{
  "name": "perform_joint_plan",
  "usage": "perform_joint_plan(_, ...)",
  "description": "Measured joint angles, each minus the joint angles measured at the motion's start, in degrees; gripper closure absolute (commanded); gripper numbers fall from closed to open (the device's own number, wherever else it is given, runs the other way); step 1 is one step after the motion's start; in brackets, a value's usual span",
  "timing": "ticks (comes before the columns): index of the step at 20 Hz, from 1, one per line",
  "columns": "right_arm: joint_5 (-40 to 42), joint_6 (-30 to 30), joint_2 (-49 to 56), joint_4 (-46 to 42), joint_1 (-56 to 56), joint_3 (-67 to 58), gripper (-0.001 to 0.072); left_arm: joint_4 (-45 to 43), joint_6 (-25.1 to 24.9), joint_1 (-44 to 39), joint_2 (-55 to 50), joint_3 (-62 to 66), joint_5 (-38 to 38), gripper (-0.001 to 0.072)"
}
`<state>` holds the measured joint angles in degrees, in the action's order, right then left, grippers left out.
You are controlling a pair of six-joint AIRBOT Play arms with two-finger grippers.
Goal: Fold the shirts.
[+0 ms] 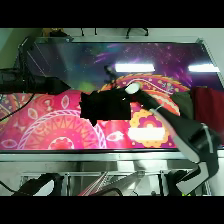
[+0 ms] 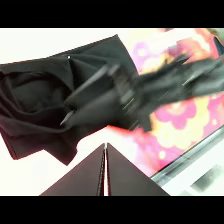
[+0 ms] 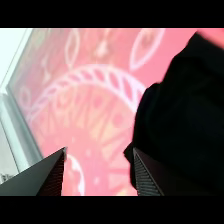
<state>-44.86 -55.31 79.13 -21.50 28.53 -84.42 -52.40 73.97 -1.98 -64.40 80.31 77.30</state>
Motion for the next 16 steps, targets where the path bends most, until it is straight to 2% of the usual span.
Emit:
perform_joint_plan(2, -4.09, -3.02, -3.39, -4.48, -6.75, 0.00, 0.0204, 0.02, -0.24, 0.04, 0.52, -1.03, -0.28, 0.0692)
perform_joint_plan(3, -6.08, -5.14, -4.68, -7.41, -10.29, 0.00, 0.0120, 0.02, -0.35, 0.09, 0.68, -1.33, -0.28, 0.0692)
perform_joint_plan(4, -8.63, -7.63, -5.64, -10.88, -14.03, 0.07, 0.0074, 0.04, -0.37, 0.09, 0.79, -1.57, -0.24, 0.0692)
perform_joint_plan(6, -13.70, -11.80, -6.56, -16.72, -20.20, 1.01, 0.0076, 0.15, -0.52, 0.09, 0.92, -1.86, 0.17, 0.0692)
perform_joint_plan(9, -17.49, -14.97, -6.14, -21.14, -25.42, 3.67, 0.0078, 0.50, -0.52, 0.09, 0.98, -2.01, 1.14, 0.0692)
perform_joint_plan(15, -19.78, -15.10, 0.72, -22.64, -25.86, 6.36, 0.0078, 4.13, -0.50, 0.09, 1.03, -2.12, 2.05, 0.0692)
perform_joint_plan(16, -19.78, -14.58, 2.16, -22.10, -25.20, 6.47, 0.0105, 4.57, -0.52, 0.09, 1.03, -2.12, 2.08, 0.0692)
